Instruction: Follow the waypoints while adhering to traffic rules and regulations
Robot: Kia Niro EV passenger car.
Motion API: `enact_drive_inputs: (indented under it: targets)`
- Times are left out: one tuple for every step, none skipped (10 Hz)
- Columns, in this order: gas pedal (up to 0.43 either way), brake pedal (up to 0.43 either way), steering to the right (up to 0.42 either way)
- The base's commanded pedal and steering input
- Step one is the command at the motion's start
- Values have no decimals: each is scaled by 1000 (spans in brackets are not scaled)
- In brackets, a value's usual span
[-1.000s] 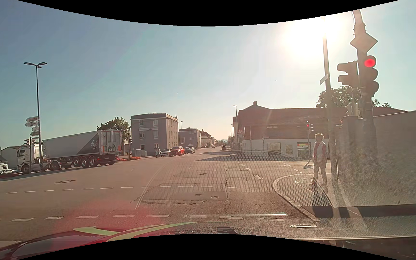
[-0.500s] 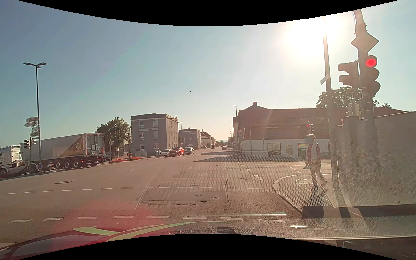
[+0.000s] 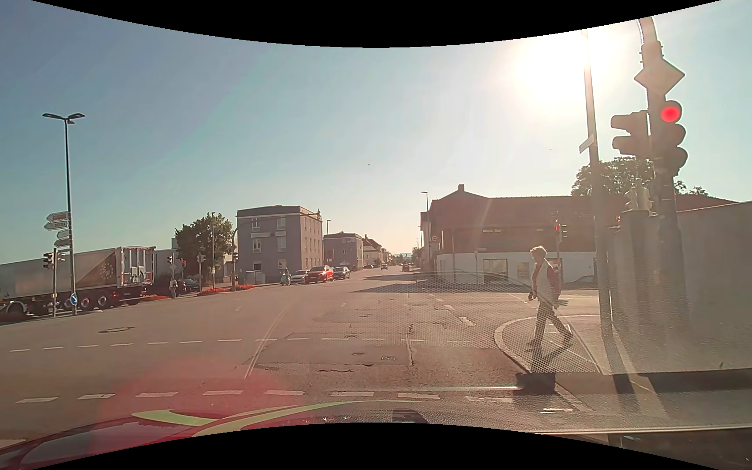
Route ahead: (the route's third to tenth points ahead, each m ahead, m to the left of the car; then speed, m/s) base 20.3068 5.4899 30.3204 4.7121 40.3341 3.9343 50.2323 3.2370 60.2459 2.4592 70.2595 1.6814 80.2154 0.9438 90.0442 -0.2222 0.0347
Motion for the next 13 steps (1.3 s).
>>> enact_drive_inputs:
  targets:
    - [0,256,0]
    - [0,256,0]
    - [0,256,0]
    - [0,256,0]
    - [0,262,0]
    - [0,262,0]
    - [0,256,0]
    - [0,256,0]
    - [0,262,0]
    - [0,262,1]
    - [0,262,0]
    - [0,262,1]
    - [0,262,0]
